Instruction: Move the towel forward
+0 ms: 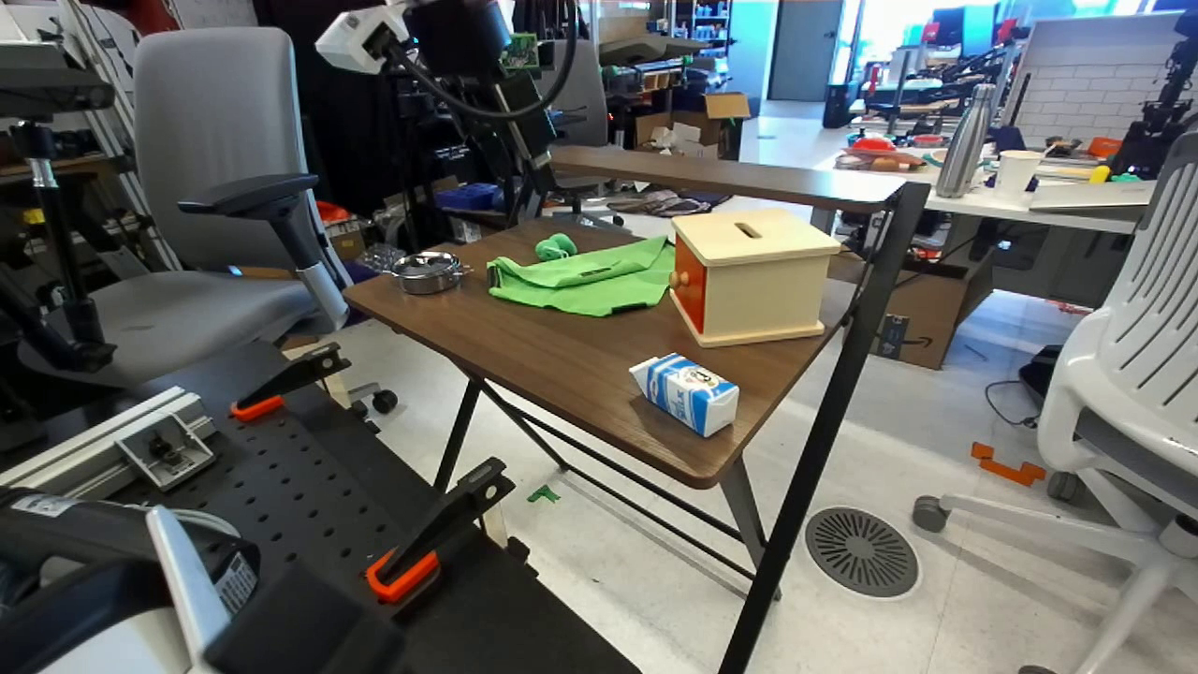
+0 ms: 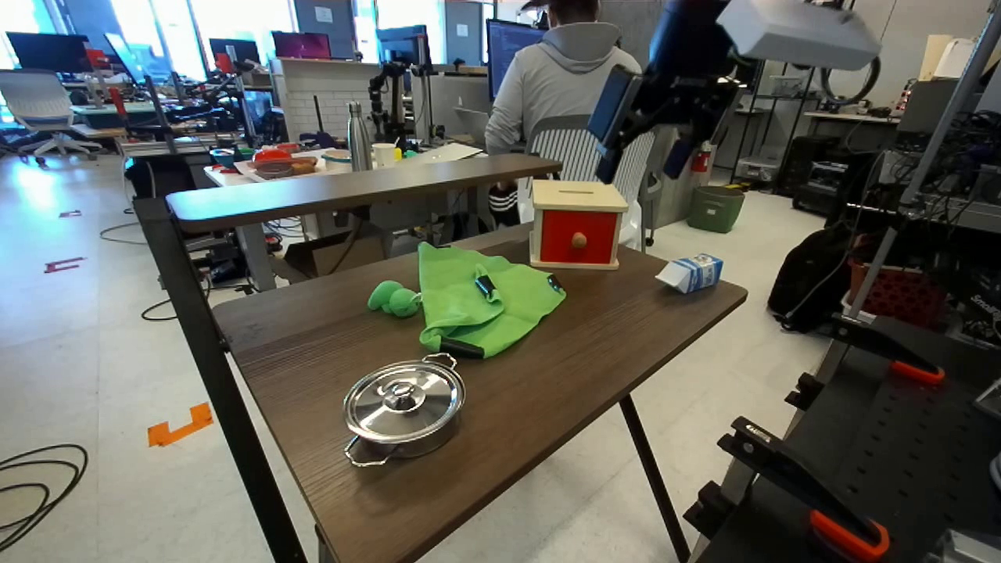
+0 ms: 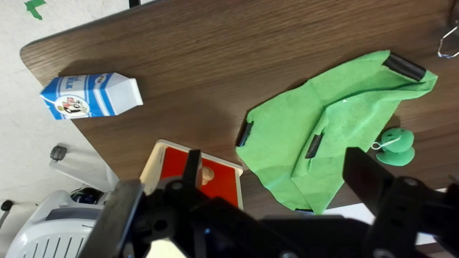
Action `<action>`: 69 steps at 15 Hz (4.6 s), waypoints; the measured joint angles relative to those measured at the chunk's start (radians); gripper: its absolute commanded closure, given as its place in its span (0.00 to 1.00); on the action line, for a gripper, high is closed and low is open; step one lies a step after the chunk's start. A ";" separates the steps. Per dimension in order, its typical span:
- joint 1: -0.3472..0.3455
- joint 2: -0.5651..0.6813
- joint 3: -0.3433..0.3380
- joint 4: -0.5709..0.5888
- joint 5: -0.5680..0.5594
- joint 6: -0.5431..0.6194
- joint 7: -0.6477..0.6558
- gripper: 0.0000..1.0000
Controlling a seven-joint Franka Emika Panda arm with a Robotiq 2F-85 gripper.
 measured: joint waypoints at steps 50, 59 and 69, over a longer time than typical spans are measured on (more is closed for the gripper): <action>0.280 0.842 -0.176 0.920 0.306 -0.271 -0.168 0.00; 0.284 0.717 -0.154 0.712 0.306 -0.270 -0.220 0.00; 0.270 0.604 -0.152 0.467 0.306 -0.221 -0.330 0.00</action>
